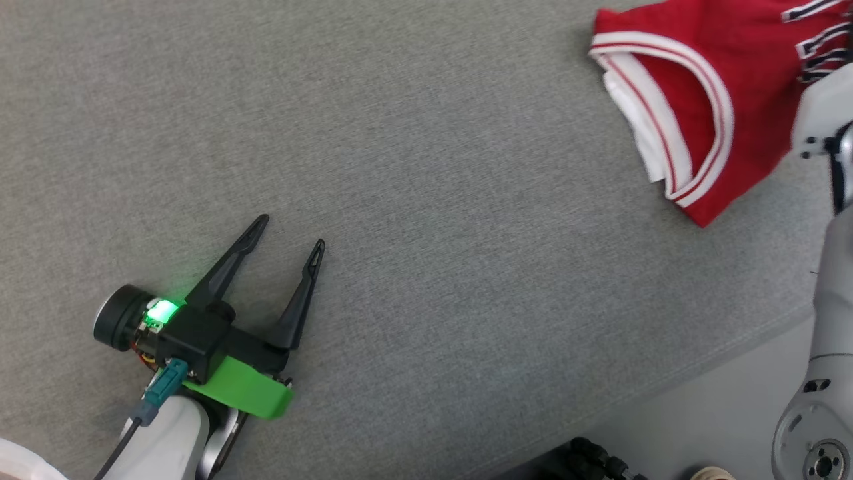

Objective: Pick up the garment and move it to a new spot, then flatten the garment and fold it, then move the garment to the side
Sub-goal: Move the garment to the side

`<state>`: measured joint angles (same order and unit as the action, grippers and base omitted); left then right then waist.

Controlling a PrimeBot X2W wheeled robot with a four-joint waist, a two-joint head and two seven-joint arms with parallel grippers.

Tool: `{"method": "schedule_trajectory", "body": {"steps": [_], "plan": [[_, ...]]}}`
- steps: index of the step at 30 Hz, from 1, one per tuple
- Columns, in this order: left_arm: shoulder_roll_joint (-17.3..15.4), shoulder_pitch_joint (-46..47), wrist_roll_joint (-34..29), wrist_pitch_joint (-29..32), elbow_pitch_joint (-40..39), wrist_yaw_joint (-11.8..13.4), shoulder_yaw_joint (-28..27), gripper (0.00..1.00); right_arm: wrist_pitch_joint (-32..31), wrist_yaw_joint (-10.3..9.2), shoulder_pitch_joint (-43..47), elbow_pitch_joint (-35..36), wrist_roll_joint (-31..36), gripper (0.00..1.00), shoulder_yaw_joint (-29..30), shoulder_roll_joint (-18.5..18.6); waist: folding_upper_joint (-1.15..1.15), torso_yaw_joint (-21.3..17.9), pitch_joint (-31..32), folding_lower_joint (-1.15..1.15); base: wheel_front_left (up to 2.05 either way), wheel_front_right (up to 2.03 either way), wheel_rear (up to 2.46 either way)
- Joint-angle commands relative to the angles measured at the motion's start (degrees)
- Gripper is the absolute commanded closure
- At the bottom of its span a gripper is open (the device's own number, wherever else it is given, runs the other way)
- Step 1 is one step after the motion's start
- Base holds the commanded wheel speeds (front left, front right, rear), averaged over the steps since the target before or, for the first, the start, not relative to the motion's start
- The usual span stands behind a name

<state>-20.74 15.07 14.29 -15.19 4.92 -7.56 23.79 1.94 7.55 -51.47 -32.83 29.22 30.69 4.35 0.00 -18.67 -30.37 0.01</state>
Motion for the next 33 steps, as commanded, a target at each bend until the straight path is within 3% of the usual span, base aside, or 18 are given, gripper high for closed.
{"method": "schedule_trajectory", "body": {"steps": [1, 3, 4, 5, 10, 16, 20, 27, 33], "plan": [[-0.6, 1.2, 0.4, 0.1, 0.6, 0.2, -0.3, 0.00, -0.8, -0.13, -0.6, 2.1, 2.4, 1.00, 2.9, 0.5, 0.00, 5.3, -4.2, -0.01, 0.00, 0.00, 0.00], [-0.7, 1.5, 0.5, 0.1, 0.6, 0.2, -0.3, 0.00, -1.1, -0.13, -1.2, 4.6, 4.8, 1.00, 6.7, 1.2, 0.00, 5.9, -4.3, -0.01, 0.00, 0.00, 0.00], [-0.8, 1.5, 0.5, 0.1, 0.7, 0.2, -0.4, 0.00, -0.6, -0.13, -1.5, 5.6, 5.5, 0.83, 8.0, 1.3, 0.00, 6.1, -4.4, -0.01, 0.00, 0.00, 0.00], [-0.8, 1.6, 0.5, 0.1, 0.9, 0.2, -0.5, 0.00, -0.1, -0.13, -1.9, 6.6, 6.1, 0.00, 9.1, 1.2, 0.00, 6.2, -4.4, -0.01, 0.00, 0.00, 0.00], [-0.8, 1.3, 0.6, 0.3, 2.5, 0.2, -1.2, 0.00, 4.3, -0.13, -3.7, 7.9, 6.1, 0.00, 12.1, -0.4, 0.00, 6.1, -3.9, -0.01, 0.00, 0.00, 0.00], [1.0, 1.3, 0.1, 0.3, 3.2, 0.2, -2.8, 0.00, 11.7, -0.12, -4.6, 3.6, -0.7, 0.00, 9.9, -1.4, 0.00, 6.7, -1.1, -0.01, 0.00, 0.00, 0.00], [3.0, 0.4, -0.2, 0.1, 4.2, 0.2, -4.7, 0.00, 13.2, -0.12, -2.5, 0.4, -10.0, 0.00, 2.0, -1.4, 0.00, 7.6, 1.8, -0.01, 0.00, 0.00, 0.00], [6.2, -0.9, -0.6, 0.1, 6.7, 0.2, -10.5, 0.00, 13.3, -0.12, 5.7, 6.6, -24.5, 0.00, -13.7, -1.3, 0.00, 9.6, 7.0, -0.01, 0.00, 0.00, 0.00], [9.1, -2.0, -1.3, 0.1, 10.6, 0.2, -16.2, 0.00, 13.3, -0.12, 14.0, 9.5, -30.2, 0.00, -21.1, -1.3, 0.00, 12.7, 11.8, -0.01, 0.00, 0.00, 0.00]]}}
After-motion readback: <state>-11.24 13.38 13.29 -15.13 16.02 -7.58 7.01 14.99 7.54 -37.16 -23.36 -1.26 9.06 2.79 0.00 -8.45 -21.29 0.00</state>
